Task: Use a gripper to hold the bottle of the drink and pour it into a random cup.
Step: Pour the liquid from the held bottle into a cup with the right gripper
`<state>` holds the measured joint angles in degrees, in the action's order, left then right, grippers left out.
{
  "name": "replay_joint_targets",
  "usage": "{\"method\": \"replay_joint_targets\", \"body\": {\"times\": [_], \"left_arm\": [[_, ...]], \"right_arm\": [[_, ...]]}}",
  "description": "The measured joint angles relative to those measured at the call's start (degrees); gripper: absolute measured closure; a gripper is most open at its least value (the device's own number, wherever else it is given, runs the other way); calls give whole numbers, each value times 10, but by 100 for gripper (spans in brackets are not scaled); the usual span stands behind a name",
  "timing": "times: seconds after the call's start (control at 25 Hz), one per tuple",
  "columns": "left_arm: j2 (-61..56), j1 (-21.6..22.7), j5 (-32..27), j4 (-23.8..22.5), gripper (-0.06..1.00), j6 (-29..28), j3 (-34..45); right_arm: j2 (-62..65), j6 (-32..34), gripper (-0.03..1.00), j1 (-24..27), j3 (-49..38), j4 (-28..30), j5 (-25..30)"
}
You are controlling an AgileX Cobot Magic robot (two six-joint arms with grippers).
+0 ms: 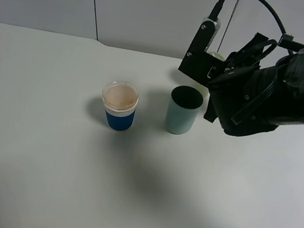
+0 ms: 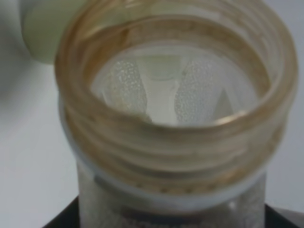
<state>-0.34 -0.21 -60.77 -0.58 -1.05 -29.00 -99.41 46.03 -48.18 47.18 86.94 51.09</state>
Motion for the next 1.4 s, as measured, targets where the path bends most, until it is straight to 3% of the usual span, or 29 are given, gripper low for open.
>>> {"method": "replay_joint_targets", "body": {"times": [0.4,1.4], "left_arm": [[0,0,0,0,2,0,0],[0,0,0,0,2,0,0]], "right_arm": [[0,-90,59,0,0,4,2],[0,-203,59,-8,0,29,20]]}}
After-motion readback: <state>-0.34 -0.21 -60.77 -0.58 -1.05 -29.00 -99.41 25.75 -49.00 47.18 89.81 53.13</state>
